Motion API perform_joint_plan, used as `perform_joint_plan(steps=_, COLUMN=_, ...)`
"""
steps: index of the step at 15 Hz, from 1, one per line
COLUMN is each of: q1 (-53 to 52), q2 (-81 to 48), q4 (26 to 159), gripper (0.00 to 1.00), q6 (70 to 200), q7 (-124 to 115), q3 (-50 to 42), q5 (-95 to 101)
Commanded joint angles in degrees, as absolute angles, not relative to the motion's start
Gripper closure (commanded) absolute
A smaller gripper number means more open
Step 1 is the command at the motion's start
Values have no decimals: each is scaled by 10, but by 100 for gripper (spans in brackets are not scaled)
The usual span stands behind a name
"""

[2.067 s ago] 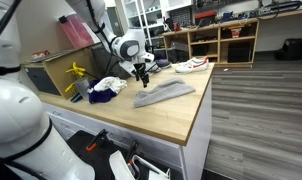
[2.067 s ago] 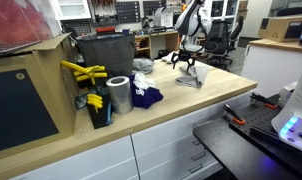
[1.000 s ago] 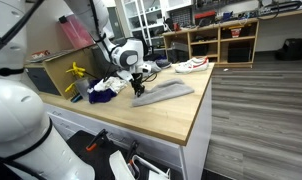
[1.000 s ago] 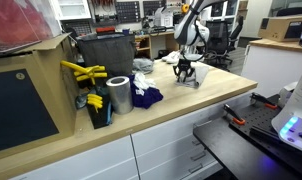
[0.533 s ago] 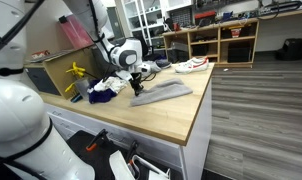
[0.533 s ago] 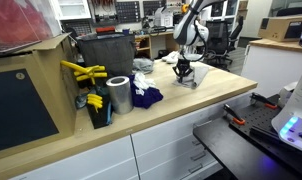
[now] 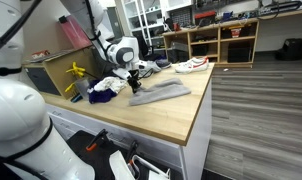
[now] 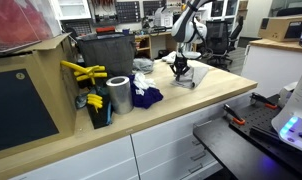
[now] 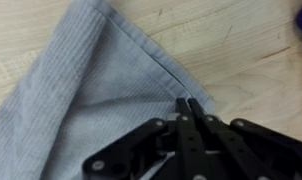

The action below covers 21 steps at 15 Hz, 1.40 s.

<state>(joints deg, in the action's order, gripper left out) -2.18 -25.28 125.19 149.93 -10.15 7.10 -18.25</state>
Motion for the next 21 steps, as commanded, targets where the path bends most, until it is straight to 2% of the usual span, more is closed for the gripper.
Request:
perform_joint_plan(steps=1, q1=-22, q2=-208, q4=1273, gripper=99, q6=1492, q7=-78, q3=81, q5=-189)
perform_joint_plan(steps=7, q1=-18, q2=-210, q4=1269, gripper=99, q6=1484, q7=-39, q3=115, q5=-220)
perform_joint_plan(steps=8, q1=-18, q2=-210, q4=1272, gripper=70, q6=1483, q7=-38, q3=118, q5=-223)
perform_joint_plan(steps=10, q1=-17, q2=-205, q4=1281, gripper=64, q6=1484, q7=-32, q3=121, q5=-224)
perform_joint_plan(steps=18, q1=-11, q2=-142, q4=1347, gripper=3, q6=1510, q7=-36, q3=54, q5=-158)
perform_joint_plan(steps=21, q1=-12, q2=-128, q4=1363, gripper=0, q6=1510, q7=-50, q3=34, q5=-142)
